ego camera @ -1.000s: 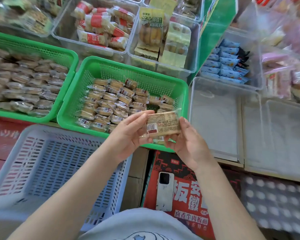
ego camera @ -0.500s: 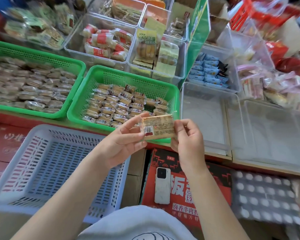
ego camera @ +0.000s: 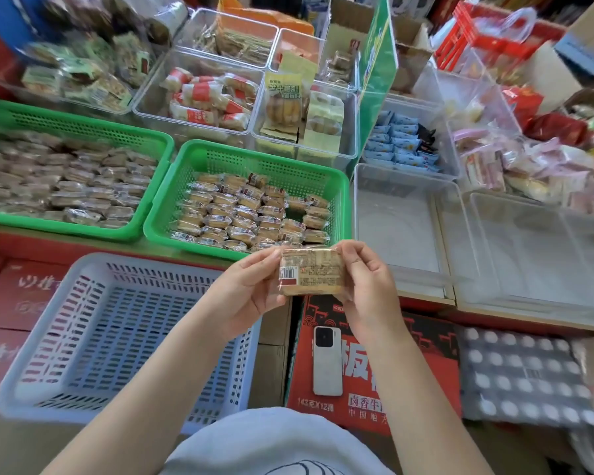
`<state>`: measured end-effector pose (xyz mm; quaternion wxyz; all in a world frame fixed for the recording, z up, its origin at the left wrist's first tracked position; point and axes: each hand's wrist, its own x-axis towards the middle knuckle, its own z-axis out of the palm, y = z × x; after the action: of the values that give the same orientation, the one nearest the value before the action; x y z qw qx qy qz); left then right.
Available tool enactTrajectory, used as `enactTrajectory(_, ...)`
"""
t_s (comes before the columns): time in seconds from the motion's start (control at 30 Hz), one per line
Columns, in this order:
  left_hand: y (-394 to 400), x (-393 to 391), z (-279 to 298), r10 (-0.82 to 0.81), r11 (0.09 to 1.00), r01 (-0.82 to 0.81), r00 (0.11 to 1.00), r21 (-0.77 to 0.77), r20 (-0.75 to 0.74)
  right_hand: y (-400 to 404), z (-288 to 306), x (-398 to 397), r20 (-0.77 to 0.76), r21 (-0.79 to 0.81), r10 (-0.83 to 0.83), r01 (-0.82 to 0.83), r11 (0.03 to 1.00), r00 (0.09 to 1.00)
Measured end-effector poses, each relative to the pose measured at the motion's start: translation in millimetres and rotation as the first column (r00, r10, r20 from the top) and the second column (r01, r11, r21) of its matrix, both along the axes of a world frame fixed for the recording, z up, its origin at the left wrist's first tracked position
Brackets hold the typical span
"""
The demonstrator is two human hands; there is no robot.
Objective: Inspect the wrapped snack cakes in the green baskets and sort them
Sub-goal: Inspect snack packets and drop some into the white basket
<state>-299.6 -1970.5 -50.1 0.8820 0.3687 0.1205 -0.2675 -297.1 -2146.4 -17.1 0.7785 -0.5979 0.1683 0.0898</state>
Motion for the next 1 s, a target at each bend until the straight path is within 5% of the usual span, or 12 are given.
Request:
enactTrajectory(0.17, -4.9, -2.9, -9.1, 0.128, 0.989, -0.12, 0.986, 0.081, -0.104, 7.5, -0.7, 0.2, 0.012, 0.019, -0.128, 0.128, 0.992, 0.992)
enactTrajectory(0.33, 0.4, -0.2, -12.8, 0.101, 0.978, -0.098, 0.995, 0.184, -0.008, -6.6, -2.4, 13.2, 0.075, -0.099, -0.095, 0.103, 0.99, 0.993)
enactTrajectory(0.53, -10.3, 11.0, -12.2, -0.062, 0.981, 0.045, 0.995, 0.189, 0.084, -14.3, -12.4, 30.2, 0.007, 0.143, 0.032, -0.033, 0.989, 0.999)
enactTrajectory(0.77, -12.6, 34.6, -29.2, 0.035, 0.929, -0.073, 0.993, 0.362, 0.113, -26.2, -37.9, 41.8, -0.093, -0.313, 0.347, -0.358, 0.88, 0.933)
enactTrajectory(0.83, -13.6, 50.8, -37.9, -0.026, 0.816, -0.075, 0.986, 0.573, 0.166, -26.5, -48.1, 52.5, -0.094, -0.419, 0.271, -0.285, 0.862, 0.958)
enactTrajectory(0.9, -10.4, 72.2, -59.0, -0.142, 0.48, -0.131, 0.964, 0.867, 0.225, -28.3, -60.1, 71.6, -0.086, -0.512, 0.171, -0.191, 0.838, 0.982)
enactTrajectory(1.0, -0.3, 103.0, -98.0, -0.339, 0.043, -0.185, 0.922, 0.982, 0.188, -34.2, -80.4, 116.8, -0.04, -0.57, 0.082, -0.09, 0.817, 0.996)
